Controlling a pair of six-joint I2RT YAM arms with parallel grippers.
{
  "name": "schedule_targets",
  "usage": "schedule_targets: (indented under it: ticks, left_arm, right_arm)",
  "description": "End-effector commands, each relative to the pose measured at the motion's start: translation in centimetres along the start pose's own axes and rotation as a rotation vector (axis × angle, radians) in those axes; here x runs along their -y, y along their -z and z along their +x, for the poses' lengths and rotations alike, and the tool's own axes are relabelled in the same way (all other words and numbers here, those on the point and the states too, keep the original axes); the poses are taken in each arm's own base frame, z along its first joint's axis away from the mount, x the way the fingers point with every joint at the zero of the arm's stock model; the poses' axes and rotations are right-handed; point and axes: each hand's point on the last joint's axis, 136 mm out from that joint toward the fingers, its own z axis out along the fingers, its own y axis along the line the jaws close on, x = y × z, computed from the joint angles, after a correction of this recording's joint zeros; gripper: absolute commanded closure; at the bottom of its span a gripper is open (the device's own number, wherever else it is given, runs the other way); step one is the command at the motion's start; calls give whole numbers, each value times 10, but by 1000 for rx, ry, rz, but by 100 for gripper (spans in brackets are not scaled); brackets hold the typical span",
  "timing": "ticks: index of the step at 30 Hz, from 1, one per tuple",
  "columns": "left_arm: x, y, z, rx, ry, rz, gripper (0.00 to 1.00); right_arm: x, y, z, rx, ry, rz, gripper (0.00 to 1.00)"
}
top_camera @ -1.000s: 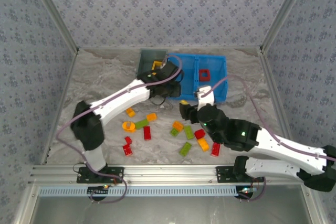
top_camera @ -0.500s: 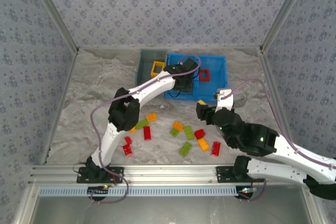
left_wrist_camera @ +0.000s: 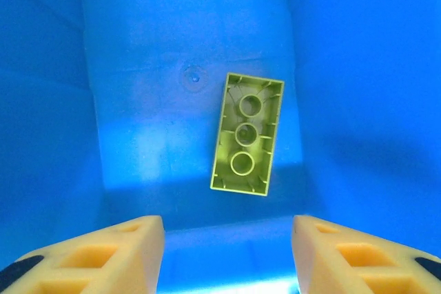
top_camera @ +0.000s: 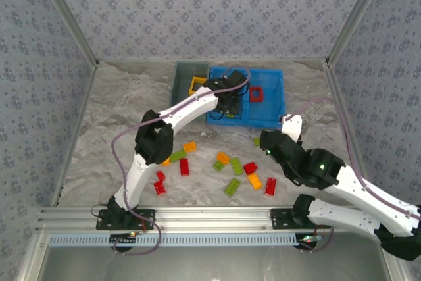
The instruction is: Sort the legos into containers by color
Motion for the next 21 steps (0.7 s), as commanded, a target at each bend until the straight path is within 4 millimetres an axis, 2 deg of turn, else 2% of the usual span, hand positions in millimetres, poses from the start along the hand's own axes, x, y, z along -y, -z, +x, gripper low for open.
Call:
schedule_targets:
  ticks: [1, 5, 7, 10, 12, 13, 16, 21]
  left_arm:
    - [16, 89, -18, 152, -13, 90, 45]
    - [31, 135, 17, 208, -89, 199, 39]
    - [38, 154, 43, 218, -140, 265, 35]
    - [43, 178, 96, 190, -230, 370, 26]
    - [42, 190, 127, 171, -267, 431, 24]
    - [39, 195, 143, 162, -276, 454, 17]
    - [27, 202, 176, 148, -251, 503, 14]
    - [18, 204, 203, 161, -194, 558, 14]
  right_arm:
    - [26, -4, 51, -263, -94, 133, 41]
    - [39, -16, 111, -472, -122, 202, 42]
    - [45, -21, 136, -556, -152, 223, 42]
    - [51, -29, 166, -645, -181, 234, 41]
    - [49, -35, 179, -675, -190, 218, 41]
    - [47, -38, 184, -689, -193, 203, 41]
    - [41, -47, 196, -713, -197, 168, 41]
    - [40, -51, 204, -732, -197, 166, 41]
